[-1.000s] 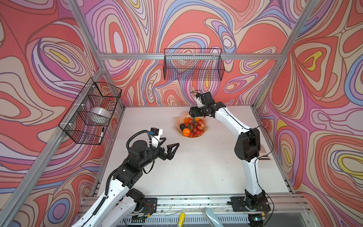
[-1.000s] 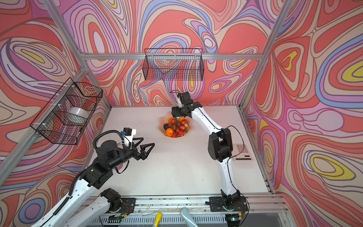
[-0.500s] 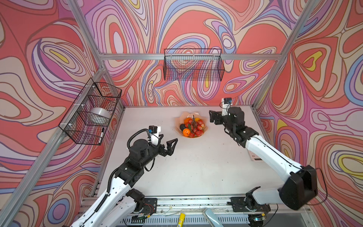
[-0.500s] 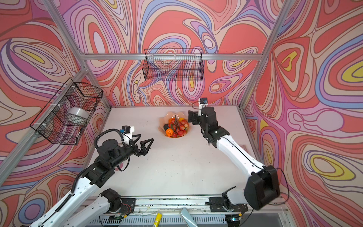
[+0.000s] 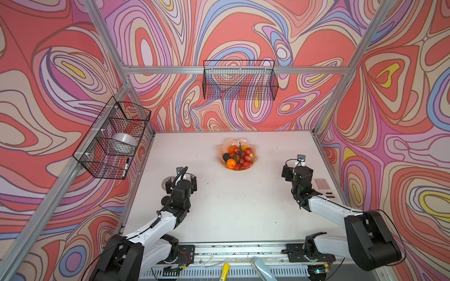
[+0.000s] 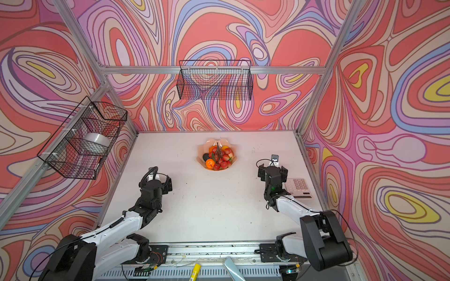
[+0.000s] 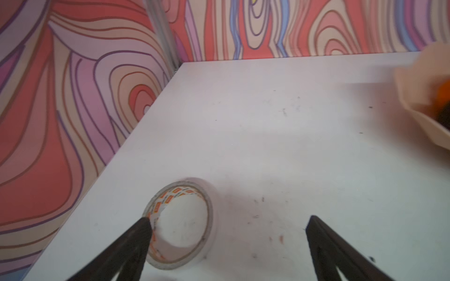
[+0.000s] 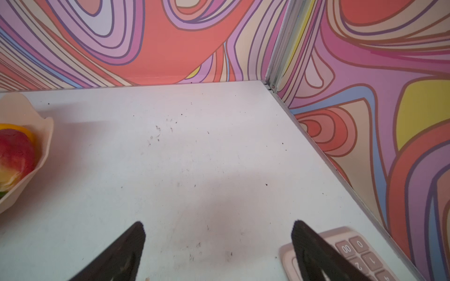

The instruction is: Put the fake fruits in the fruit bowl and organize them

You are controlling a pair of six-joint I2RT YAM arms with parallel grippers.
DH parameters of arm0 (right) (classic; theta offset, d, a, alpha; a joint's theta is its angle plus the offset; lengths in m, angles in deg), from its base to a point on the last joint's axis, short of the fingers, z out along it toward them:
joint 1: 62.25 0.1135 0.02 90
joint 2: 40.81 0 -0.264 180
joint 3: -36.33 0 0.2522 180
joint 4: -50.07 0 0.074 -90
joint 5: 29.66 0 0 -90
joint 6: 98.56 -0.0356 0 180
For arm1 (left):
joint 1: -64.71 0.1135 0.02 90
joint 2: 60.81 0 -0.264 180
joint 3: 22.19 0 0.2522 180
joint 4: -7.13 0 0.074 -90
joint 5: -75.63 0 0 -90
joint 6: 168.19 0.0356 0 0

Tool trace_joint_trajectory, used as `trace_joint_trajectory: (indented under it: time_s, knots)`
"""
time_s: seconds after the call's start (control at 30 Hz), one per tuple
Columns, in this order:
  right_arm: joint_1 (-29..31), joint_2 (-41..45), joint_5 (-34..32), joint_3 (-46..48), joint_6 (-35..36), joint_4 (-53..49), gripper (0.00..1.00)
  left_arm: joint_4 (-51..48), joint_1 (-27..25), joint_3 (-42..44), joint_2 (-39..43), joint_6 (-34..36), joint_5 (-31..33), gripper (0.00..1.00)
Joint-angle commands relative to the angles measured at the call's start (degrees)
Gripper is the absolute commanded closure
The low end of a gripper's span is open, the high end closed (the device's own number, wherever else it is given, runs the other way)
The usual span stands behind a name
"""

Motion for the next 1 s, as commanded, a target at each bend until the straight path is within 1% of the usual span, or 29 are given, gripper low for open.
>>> trace_joint_trajectory:
  time_s: [0.0,0.03,0.07,0.1,0.13,0.17,0.2,0.23,0.27,0.3,0.33,0.37,0.4,0.43,0.47,0.53,0.6,0.67,0.73,0.83,0.9,0.97]
  knots:
    - [-2.0,-6.4,4.1,2.5,3.8,19.6,0.02,15.8,6.3,0.2,-4.2,3.3,-5.3,0.0]
    - [-2.2,-8.5,4.4,2.8,4.8,22.2,0.02,15.0,7.1,-0.7,-6.3,4.2,-5.8,0.0]
    - [-2.9,-10.7,5.2,2.9,4.8,24.6,0.02,16.7,8.8,-1.0,-9.8,5.5,-7.0,0.0]
    - [-3.6,-12.7,6.5,2.9,4.5,26.2,0.01,21.1,9.8,-1.0,-13.9,6.4,-7.5,0.0]
    - [-4.3,-14.5,8.1,3.1,4.1,27.3,0.02,24.5,10.0,-0.6,-16.1,4.8,-7.3,0.0]
    - [-4.9,-16.5,9.6,3.4,4.1,30.1,0.02,26.8,11.7,0.1,-18.4,3.8,-12.4,0.0]
    - [-5.1,-18.5,10.2,3.8,4.3,32.8,0.02,31.4,12.2,0.2,-21.5,5.0,-14.3,0.0]
    - [-5.5,-20.1,10.9,3.8,4.1,34.2,0.02,32.3,12.1,-0.2,-22.9,5.7,-16.3,0.0]
    - [-6.1,-21.6,12.2,3.4,3.6,34.4,0.02,28.0,12.2,-1.4,-23.4,5.5,-18.7,0.0]
    - [-6.4,-22.5,12.8,2.7,3.8,34.7,0.02,31.2,12.3,-2.2,-26.5,6.3,-18.1,0.0]
    - [-6.7,-21.5,14.6,1.7,3.5,30.6,0.02,31.9,12.4,-2.9,-27.6,6.6,-18.2,0.0]
    - [-7.1,-21.8,15.6,1.0,3.9,29.8,0.02,22.9,12.4,-5.5,-25.2,5.5,-18.8,0.0]
    - [-7.2,-22.0,15.9,0.8,3.9,29.9,0.02,19.5,12.5,-6.7,-24.9,5.1,-18.2,0.0]
    - [-7.2,-21.7,16.0,0.7,3.7,29.0,0.01,23.8,12.7,-5.7,-26.4,5.8,-18.1,0.0]
    - [-7.2,-22.0,15.8,0.8,3.9,29.8,0.02,25.9,12.7,-5.1,-26.7,5.8,-18.0,0.0]
    - [-7.2,-21.8,15.8,0.8,3.8,29.4,0.02,20.9,12.8,-6.2,-25.1,4.8,-17.8,0.0]
    - [-7.2,-21.7,15.7,1.0,3.9,29.7,0.02,25.4,12.8,-5.2,-26.6,5.6,-17.7,0.0]
    - [-7.2,-21.8,15.6,1.0,3.9,29.9,0.02,21.9,12.7,-6.0,-25.5,5.0,-17.7,0.0]
    - [-7.2,-21.9,15.6,0.9,3.8,29.7,0.02,24.5,12.7,-5.4,-26.3,5.5,-17.7,0.0]
    - [-8.7,-21.9,17.8,-1.3,2.5,25.3,0.02,23.1,12.7,-5.7,-25.8,5.1,-17.8,0.0]
    - [-8.6,-21.7,17.8,-0.8,2.7,26.2,0.02,24.4,12.7,-5.5,-26.2,5.4,-17.8,0.0]
    - [-8.6,-21.6,17.2,0.7,2.8,28.9,0.01,23.7,12.8,-5.7,-26.1,5.3,-17.7,0.0]
